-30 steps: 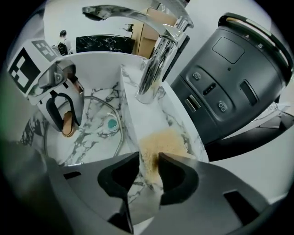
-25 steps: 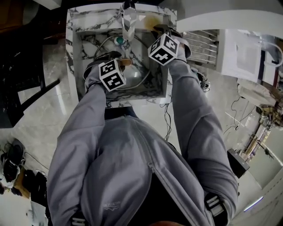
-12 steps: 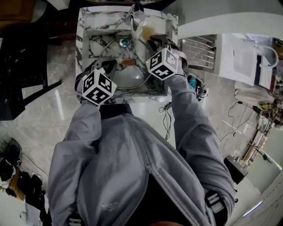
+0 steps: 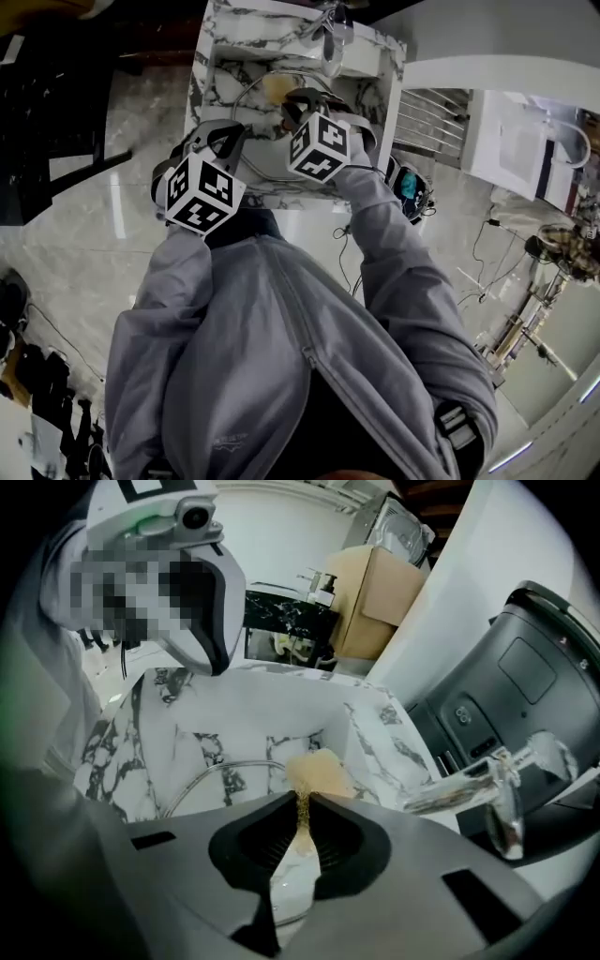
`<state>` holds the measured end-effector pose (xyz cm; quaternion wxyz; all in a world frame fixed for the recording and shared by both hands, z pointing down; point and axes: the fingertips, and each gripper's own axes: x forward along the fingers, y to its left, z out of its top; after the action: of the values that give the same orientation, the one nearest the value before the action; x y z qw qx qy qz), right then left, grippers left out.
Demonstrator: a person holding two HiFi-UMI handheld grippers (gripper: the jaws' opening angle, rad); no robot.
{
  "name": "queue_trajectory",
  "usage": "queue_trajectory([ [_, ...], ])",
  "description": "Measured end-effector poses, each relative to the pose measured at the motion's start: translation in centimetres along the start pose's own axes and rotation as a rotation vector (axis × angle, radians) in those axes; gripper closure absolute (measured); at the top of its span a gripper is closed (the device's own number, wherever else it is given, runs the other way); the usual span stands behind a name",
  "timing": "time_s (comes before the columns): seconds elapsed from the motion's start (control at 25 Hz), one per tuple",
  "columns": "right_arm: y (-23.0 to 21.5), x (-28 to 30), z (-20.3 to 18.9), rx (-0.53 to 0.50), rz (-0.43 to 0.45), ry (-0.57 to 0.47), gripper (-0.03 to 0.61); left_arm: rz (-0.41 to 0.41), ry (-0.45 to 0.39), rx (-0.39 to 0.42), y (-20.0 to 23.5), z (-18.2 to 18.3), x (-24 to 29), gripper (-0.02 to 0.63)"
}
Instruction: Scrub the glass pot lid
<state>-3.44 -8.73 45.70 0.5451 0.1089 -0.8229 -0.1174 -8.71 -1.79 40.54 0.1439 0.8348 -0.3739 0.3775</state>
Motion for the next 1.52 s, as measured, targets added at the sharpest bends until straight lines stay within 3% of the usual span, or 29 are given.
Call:
queue_trajectory([
  [0.48,5.1,11.0,0.6,-0.087,0.170,0.191,0.523,0.047,0.025,-0.095,2.4,-3.3,-0.7,0.597],
  [0.88,9.9,11.8,-0.7,-0.175,0.289,0.302,0.523,0.049,-0.003,-0.123,3.1,-3.4,-0.1,0.597],
  [1.24,18.8,8.9,-2.6,-0.051,0.584,0.333,0.523,0.041,0.004,-0.113,2.1,-3.3,0.0,0.597],
  [1.52,20.9,6.3,-3.0,0.122,0.831,0.283,0.523,0.022,0.014,-0.089,1.2,-2.4,0.7,0.597],
])
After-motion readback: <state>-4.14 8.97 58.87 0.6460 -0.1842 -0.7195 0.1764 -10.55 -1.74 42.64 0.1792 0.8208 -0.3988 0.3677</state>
